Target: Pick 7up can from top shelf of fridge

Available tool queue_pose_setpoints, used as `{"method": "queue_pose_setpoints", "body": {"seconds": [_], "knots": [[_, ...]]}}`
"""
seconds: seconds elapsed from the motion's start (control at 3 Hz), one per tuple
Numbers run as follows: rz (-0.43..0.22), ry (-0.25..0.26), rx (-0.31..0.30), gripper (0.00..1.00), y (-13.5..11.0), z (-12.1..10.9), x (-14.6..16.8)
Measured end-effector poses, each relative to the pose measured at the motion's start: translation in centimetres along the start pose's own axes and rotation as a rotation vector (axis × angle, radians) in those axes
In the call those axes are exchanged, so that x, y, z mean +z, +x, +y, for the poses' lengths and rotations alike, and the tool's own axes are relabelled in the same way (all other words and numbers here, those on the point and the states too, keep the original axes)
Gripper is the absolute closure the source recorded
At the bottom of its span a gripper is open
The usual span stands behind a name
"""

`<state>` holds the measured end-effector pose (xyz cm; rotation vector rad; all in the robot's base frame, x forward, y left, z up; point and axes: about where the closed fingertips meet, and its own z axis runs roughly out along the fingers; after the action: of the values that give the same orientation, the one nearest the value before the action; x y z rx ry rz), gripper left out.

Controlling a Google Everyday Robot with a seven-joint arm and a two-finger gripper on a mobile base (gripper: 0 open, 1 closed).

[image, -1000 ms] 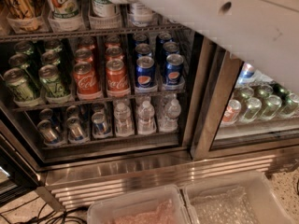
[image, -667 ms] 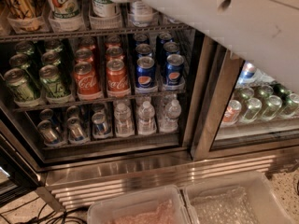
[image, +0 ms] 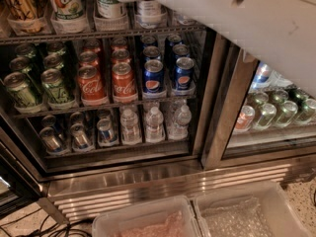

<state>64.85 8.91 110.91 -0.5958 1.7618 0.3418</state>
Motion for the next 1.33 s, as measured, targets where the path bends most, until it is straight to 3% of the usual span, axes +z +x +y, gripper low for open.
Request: {"method": "queue_pose_setpoints", "body": {"seconds": [1.0, 1.33], "knots": [[0.007, -0.058, -0.007, 1.00, 0.0, -2.2, 1.9], [0.006, -0.083, -0.048, 1.00, -0.4, -2.5, 3.6]]}}
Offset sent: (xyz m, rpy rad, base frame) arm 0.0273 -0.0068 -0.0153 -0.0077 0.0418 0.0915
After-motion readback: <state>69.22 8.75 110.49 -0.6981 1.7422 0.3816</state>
